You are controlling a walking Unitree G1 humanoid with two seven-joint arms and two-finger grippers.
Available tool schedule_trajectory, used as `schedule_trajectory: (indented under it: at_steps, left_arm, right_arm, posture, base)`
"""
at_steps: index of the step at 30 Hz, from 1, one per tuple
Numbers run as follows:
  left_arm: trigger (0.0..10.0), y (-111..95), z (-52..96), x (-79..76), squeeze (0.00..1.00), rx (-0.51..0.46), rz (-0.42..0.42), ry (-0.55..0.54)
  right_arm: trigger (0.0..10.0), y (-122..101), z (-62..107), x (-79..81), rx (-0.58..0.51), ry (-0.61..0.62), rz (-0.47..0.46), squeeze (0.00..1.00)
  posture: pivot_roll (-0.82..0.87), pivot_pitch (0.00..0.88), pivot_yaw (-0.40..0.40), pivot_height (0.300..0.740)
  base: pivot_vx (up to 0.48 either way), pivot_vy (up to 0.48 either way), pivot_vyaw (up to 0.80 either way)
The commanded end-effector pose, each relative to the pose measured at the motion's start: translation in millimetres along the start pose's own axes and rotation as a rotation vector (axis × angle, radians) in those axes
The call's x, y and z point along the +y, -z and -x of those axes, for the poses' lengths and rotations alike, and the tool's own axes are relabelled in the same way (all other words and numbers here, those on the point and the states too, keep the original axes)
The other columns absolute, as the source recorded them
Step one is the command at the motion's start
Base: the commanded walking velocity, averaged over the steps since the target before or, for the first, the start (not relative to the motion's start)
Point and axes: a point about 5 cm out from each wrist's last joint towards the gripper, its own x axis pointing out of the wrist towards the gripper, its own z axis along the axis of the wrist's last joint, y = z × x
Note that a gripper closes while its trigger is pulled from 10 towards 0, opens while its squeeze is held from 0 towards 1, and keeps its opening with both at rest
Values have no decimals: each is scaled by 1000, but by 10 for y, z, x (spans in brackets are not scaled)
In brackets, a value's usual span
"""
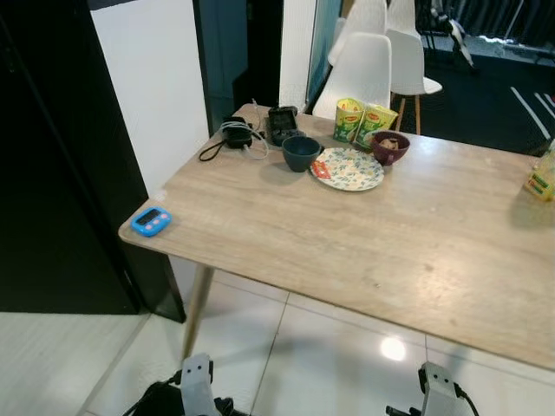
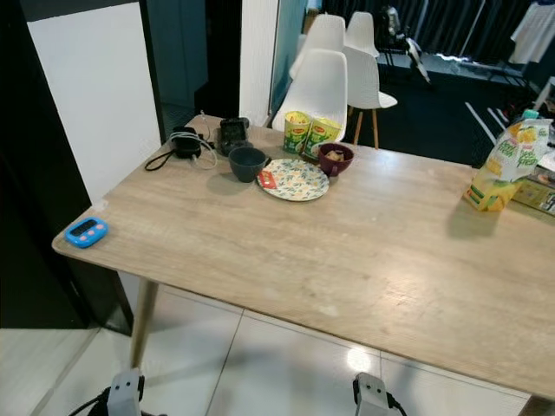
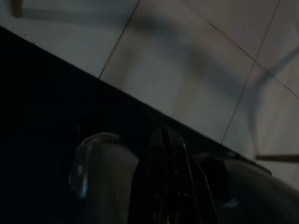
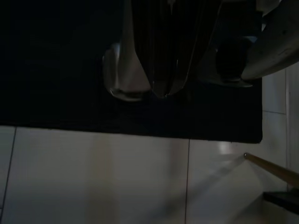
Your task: Restocking fridge
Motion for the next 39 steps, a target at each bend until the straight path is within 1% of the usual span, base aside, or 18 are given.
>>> schedule_trajectory:
  at_steps: [1, 9, 10, 11, 13, 14, 16, 18, 20, 23, 26, 29, 31, 35, 39]
  left_arm:
    - [10000, -14, 1, 9, 0, -9, 12, -6]
    - [10000, -27, 11, 41, 0, -24, 28, -17]
    - [10000, -53, 36, 118, 0, -50, 58, -55]
    - [10000, -53, 36, 118, 0, -50, 58, -55]
    - [10000, -62, 70, 211, 0, -70, 93, -103]
    - [10000, -62, 70, 211, 0, -70, 93, -103]
    - [10000, -44, 102, 286, 0, -73, 121, -142]
    - [10000, -22, 128, 335, 0, -72, 133, -159]
    - [10000, 2, 145, 362, 0, -65, 129, -167]
    - [10000, 17, 146, 362, 0, -57, 123, -168]
    - [10000, 45, 122, 303, 0, -28, 84, -150]
    - [10000, 37, 103, 262, 0, -27, 82, -133]
    - [10000, 18, 78, 208, 0, -29, 75, -105]
    - [10000, 16, 64, 172, 0, -21, 52, -86]
    - [10000, 5, 56, 154, 0, -24, 47, -78]
  right_arm:
    - [10000, 28, 5, -10, 4, 5, -12, 0]
    - [10000, 28, 4, -9, 3, 5, -14, 0]
    - [10000, 28, 4, -9, 2, 5, -15, 0]
    - [10000, 28, 4, -9, 2, 5, -15, 0]
    - [10000, 27, 4, -8, 1, 4, -18, 0]
    - [10000, 27, 4, -8, 1, 4, -18, 0]
    - [10000, 26, 3, -7, 0, 4, -19, 0]
    - [10000, 23, 3, -6, 0, 3, -20, 0]
    - [10000, 21, 2, -4, 0, 2, -21, 0]
    - [10000, 21, 3, -5, -1, 3, -21, 0]
    - [10000, 19, 3, -8, 0, 5, -20, 0]
    - [10000, 20, 4, -10, 1, 6, -18, 0]
    - [10000, 25, 5, -13, 3, 7, -16, 0]
    - [10000, 31, 5, -13, 5, 9, -11, 0]
    - [10000, 35, 5, -13, 8, 10, -7, 0]
  posture:
    - [39, 0, -63, 740]
    - [38, 0, -61, 740]
    - [38, 0, -58, 740]
    - [38, 0, -58, 740]
    - [39, 0, -56, 740]
    - [39, 0, -56, 740]
    - [41, 0, -54, 740]
    - [41, 0, -53, 740]
    - [41, 0, -53, 740]
    - [42, 0, -54, 740]
    - [41, 0, -56, 740]
    - [41, 0, -57, 740]
    - [42, 0, -61, 740]
    - [40, 0, -59, 740]
    - [41, 0, -60, 740]
  base:
    - [0, 0, 0]
    - [0, 0, 0]
    - [0, 0, 0]
    - [0, 0, 0]
    - [0, 0, 0]
    - [0, 0, 0]
    - [0, 0, 0]
    - [0, 0, 0]
    - [0, 0, 0]
    - [0, 0, 0]
    - [0, 0, 0]
    - [0, 0, 0]
    - [0, 0, 0]
    - [0, 0, 0]
    - [263, 0, 0]
